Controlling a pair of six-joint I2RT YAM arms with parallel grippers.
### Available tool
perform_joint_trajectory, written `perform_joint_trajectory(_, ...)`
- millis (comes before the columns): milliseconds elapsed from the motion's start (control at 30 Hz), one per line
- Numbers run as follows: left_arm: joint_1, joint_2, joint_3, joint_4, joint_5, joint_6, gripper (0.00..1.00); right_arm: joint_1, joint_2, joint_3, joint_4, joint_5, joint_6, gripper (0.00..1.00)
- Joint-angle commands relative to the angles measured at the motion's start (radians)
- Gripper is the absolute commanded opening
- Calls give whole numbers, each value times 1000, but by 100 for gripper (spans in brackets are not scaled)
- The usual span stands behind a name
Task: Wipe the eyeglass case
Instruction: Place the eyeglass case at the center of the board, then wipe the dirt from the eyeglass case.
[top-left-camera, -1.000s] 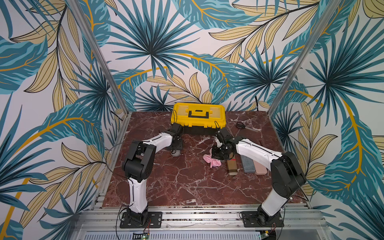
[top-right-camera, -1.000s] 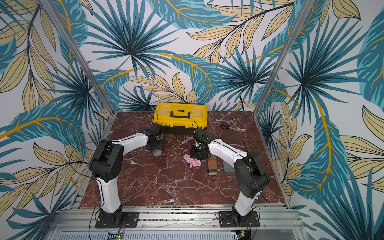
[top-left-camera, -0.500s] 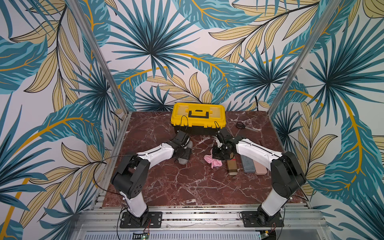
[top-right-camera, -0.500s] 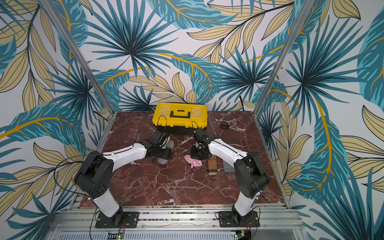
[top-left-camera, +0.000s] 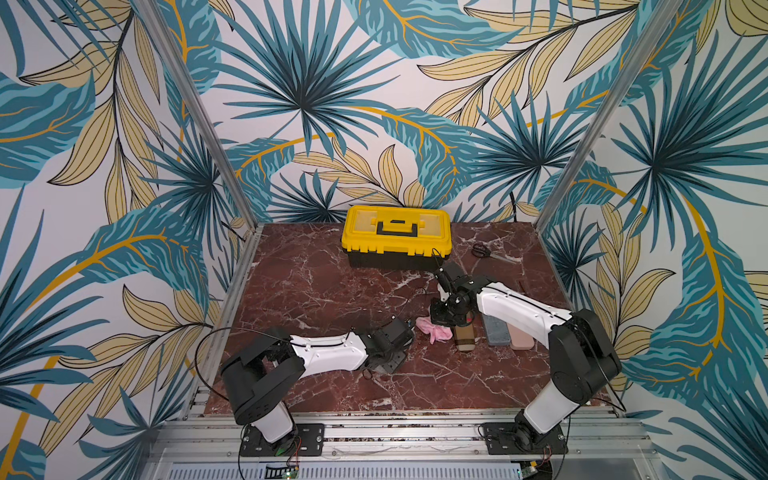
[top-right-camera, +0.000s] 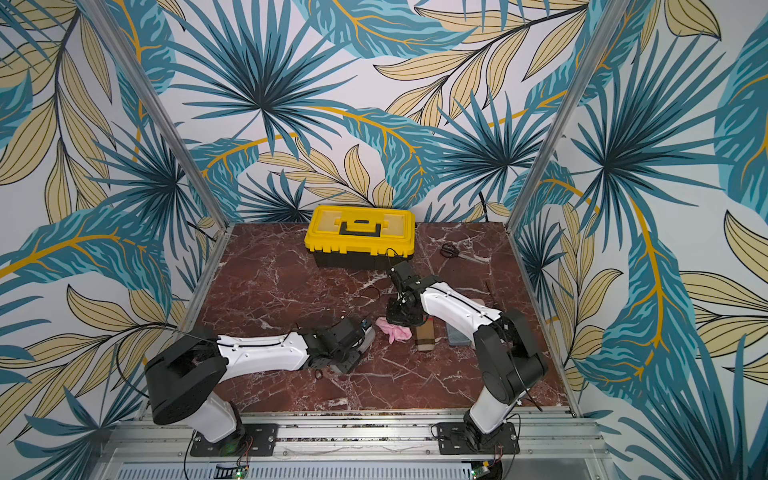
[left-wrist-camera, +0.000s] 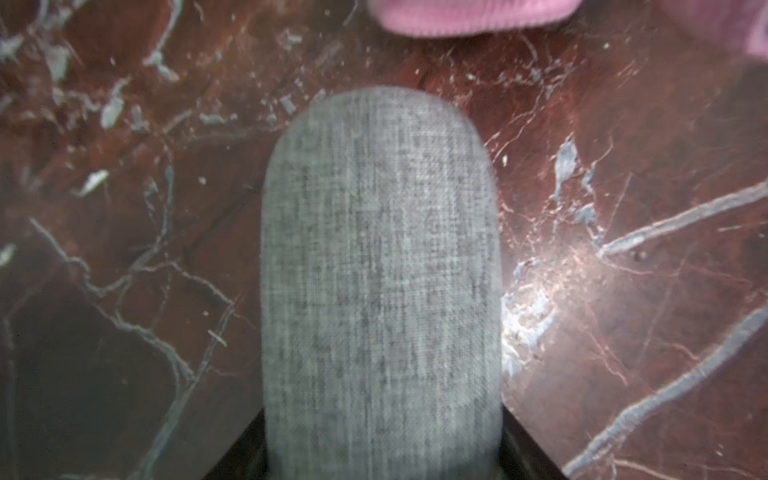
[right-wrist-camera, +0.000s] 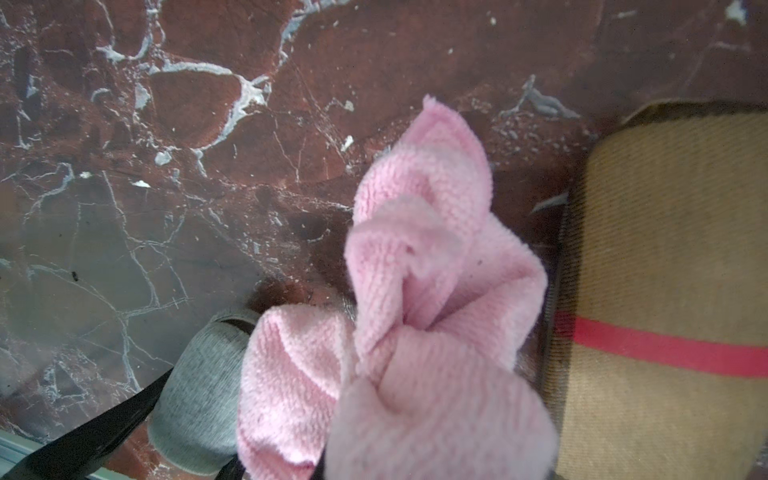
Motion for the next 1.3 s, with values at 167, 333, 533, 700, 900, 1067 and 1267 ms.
perform_joint_trajectory(167, -45, -84, -38, 53, -197, -22, 100, 3, -33, 11, -61, 38, -11, 0)
perform_joint_trajectory(333, -61, -270, -144, 131, -303, -119, 100, 4, -44, 33, -92, 57, -19, 0)
perform_joint_trajectory(533, -51, -416, -293, 324, -77, -80, 100, 6, -44, 55, -108, 48, -17, 0)
perform_joint_trajectory(700, -56, -335, -291, 220, -110, -120, 100, 55, -56, 76, -142, 66, -4, 0)
perform_joint_trajectory(900, -54, -236, -315, 346, -132, -94, 100, 155, -35, 121, -152, 60, 42, 0)
perform_joint_trajectory(1067, -55, -179, -332, 396, -123, -102, 99, 227, 19, 119, -83, -14, 116, 0)
perform_joint_trajectory(1267, -54, -170, -391, 520, -104, -80, 72, 206, 113, 101, -22, -30, 109, 0)
